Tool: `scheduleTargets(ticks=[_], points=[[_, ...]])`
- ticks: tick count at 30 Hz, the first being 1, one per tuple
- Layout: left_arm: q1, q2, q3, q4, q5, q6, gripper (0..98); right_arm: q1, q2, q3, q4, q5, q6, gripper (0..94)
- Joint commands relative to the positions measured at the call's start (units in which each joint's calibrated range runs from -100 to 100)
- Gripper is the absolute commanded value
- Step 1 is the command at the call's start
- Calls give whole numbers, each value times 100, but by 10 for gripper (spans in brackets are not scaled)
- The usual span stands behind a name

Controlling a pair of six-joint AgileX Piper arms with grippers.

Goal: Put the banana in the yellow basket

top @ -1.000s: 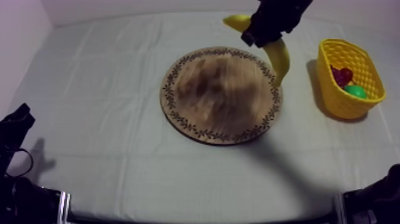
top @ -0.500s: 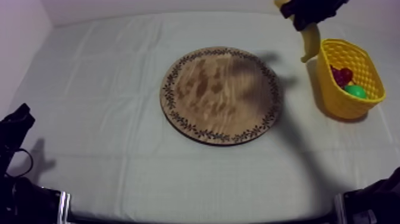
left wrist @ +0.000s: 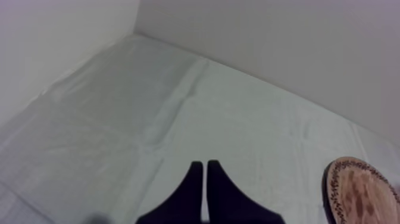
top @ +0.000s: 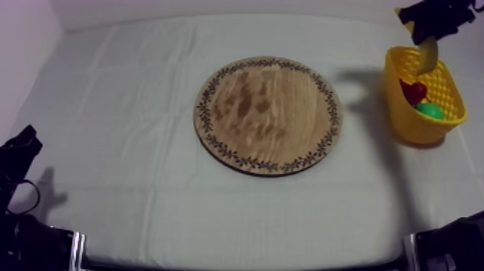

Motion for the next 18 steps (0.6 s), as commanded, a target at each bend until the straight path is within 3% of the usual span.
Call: scheduleTargets(ticks=[1,8,18], points=[[1,0,3,3,-1,0,1,290,22,31,39,-71,41,252],[1,0,3,3,-1,0,1,616,164,95,98,-231,116,258],[1,0,3,3,-1,0,1,646,461,385,134,-550,53,272]])
